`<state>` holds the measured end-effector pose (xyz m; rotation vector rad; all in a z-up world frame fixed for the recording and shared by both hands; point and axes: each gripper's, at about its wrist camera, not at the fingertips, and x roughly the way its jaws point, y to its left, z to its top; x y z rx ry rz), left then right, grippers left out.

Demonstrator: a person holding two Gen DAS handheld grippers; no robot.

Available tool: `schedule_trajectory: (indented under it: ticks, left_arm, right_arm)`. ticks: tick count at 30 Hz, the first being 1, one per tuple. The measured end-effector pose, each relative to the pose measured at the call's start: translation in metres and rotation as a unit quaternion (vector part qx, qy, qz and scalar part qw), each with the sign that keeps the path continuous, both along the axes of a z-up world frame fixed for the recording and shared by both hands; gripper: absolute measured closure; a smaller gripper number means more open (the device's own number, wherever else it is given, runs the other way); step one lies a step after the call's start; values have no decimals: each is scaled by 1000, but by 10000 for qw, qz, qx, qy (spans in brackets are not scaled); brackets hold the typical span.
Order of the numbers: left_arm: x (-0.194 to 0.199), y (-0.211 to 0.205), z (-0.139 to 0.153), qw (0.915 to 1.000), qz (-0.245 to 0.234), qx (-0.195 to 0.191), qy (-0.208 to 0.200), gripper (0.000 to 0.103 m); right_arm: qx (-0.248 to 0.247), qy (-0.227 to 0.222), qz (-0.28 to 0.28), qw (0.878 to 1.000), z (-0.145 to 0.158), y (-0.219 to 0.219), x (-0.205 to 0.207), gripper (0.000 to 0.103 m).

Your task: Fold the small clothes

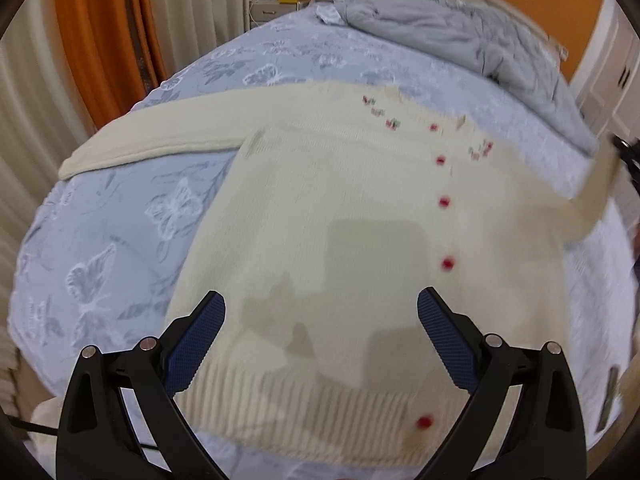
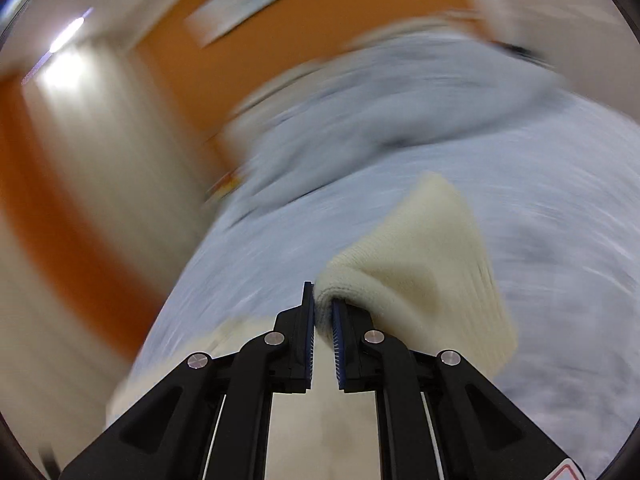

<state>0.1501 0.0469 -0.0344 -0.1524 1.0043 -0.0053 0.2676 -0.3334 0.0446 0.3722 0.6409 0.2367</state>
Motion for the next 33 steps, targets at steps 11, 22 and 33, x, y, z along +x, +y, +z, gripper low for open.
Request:
schedule_trajectory:
  ticks: [11, 22, 33]
  left_arm:
    - [95, -1, 1, 9894, 293, -1421, 15, 5]
    - [194, -163, -33, 9970, -449, -609, 144, 5]
    - [230, -74, -23, 9877, 68, -1441, -597, 96]
  right_arm:
    - [-39, 1267, 251, 9916, -108, 78, -48, 52]
    - [74, 1747, -1012, 9794, -127, 7, -127, 46]
    - [285, 1797, -858, 9796, -137, 6, -125, 46]
